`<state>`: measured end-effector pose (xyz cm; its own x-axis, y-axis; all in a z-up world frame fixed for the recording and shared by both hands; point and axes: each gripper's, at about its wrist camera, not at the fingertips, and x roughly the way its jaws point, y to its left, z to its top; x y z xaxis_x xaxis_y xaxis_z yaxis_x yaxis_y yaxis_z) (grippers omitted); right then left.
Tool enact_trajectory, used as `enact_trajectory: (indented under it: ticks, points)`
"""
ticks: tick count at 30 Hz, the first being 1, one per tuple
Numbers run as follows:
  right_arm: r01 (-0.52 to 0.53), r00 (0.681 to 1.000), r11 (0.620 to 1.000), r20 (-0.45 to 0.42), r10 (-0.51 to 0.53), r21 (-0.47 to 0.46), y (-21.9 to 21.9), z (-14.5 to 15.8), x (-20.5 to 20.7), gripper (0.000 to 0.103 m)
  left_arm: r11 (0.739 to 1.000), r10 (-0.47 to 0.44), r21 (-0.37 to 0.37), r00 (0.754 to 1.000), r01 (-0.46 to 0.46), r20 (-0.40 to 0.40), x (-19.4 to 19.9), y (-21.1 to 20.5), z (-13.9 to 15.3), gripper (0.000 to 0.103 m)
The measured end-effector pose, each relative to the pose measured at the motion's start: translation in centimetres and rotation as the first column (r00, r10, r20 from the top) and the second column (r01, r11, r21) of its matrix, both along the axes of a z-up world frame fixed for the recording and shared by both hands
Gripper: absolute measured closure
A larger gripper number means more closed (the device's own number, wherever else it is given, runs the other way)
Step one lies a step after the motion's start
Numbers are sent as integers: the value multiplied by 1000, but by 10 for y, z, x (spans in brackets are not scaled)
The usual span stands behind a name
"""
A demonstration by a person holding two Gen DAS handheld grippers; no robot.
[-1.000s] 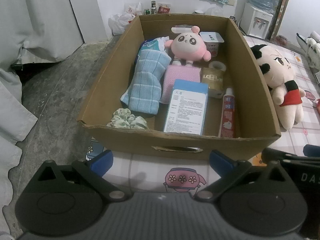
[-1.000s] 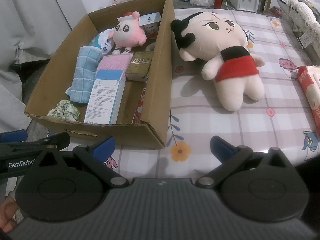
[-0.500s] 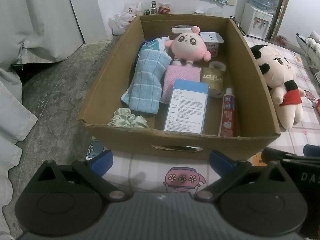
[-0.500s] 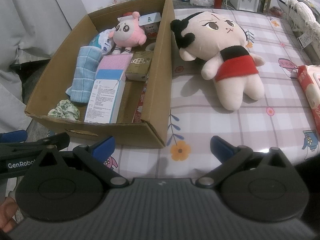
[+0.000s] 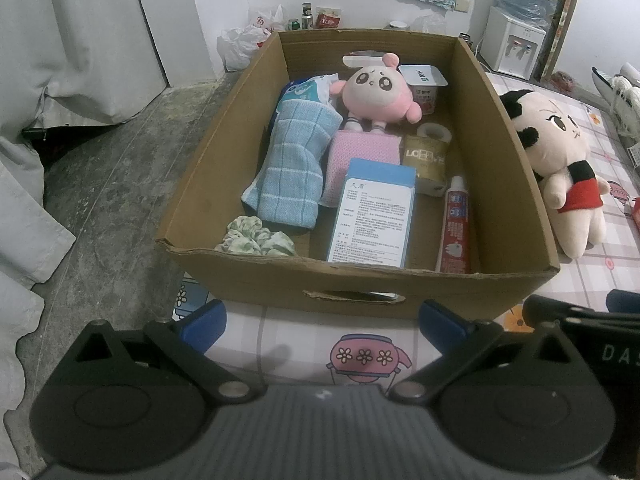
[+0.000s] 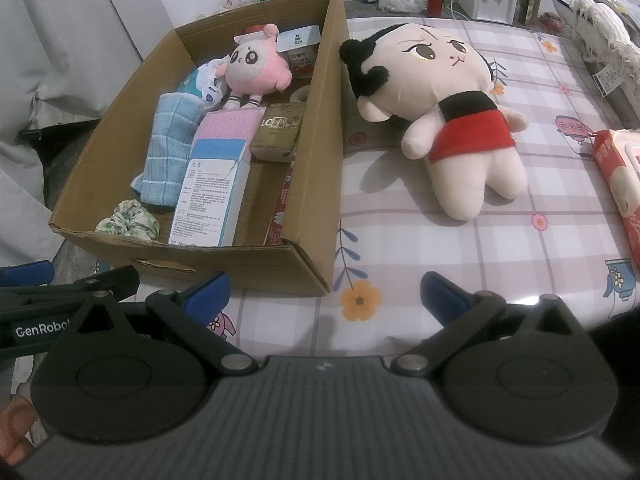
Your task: Organize soft objects
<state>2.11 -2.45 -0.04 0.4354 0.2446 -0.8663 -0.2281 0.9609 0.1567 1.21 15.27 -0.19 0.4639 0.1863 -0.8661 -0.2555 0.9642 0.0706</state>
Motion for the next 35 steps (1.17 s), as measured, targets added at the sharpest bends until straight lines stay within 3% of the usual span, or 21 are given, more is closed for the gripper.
enact_trajectory:
  ticks: [35]
  points:
    - [0,1000,1000,3,0,1,1,3,-2,1,1000,0,1,1000,0,3,1,1,1,0]
